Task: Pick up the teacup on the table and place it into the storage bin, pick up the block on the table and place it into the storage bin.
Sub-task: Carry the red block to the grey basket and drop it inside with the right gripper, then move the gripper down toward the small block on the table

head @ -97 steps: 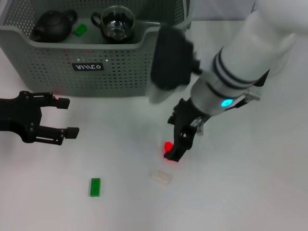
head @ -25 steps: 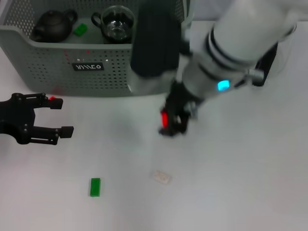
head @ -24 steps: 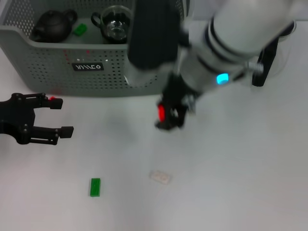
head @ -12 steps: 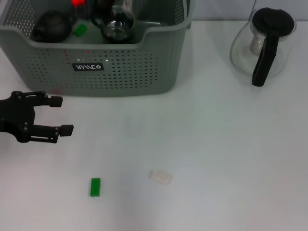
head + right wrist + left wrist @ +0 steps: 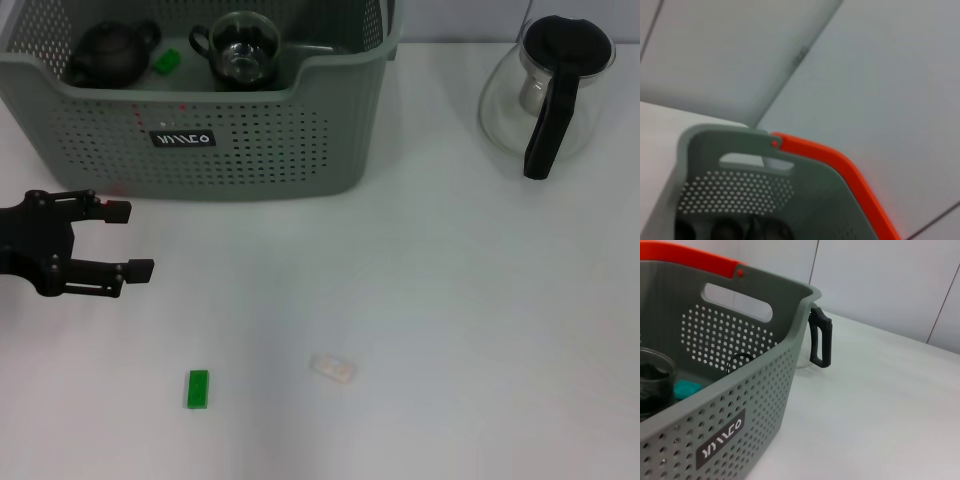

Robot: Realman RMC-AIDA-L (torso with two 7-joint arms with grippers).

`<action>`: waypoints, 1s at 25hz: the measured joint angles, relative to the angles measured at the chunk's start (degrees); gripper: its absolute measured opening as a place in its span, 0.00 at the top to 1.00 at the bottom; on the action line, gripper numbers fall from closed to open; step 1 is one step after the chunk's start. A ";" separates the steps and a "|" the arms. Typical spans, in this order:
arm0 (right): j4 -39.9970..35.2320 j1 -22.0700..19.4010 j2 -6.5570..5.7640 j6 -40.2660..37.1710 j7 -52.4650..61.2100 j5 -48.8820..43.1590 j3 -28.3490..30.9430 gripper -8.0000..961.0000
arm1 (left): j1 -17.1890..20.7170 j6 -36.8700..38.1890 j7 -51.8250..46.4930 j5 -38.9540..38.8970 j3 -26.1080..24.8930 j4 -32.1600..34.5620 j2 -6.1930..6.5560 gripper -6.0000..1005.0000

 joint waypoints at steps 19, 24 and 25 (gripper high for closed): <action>-7.57 -7.71 -0.26 -6.02 -0.15 6.13 4.94 0.17 | -0.28 0.14 -0.42 -0.02 0.07 0.00 0.26 0.13; -17.65 -13.63 -0.31 -19.98 -0.55 15.09 8.95 0.14 | -0.26 0.15 -0.13 0.00 0.17 0.02 0.29 0.13; -19.56 -14.95 -0.31 -22.52 -0.53 16.37 9.38 0.14 | -0.21 0.20 -0.04 0.00 0.26 0.11 0.29 0.13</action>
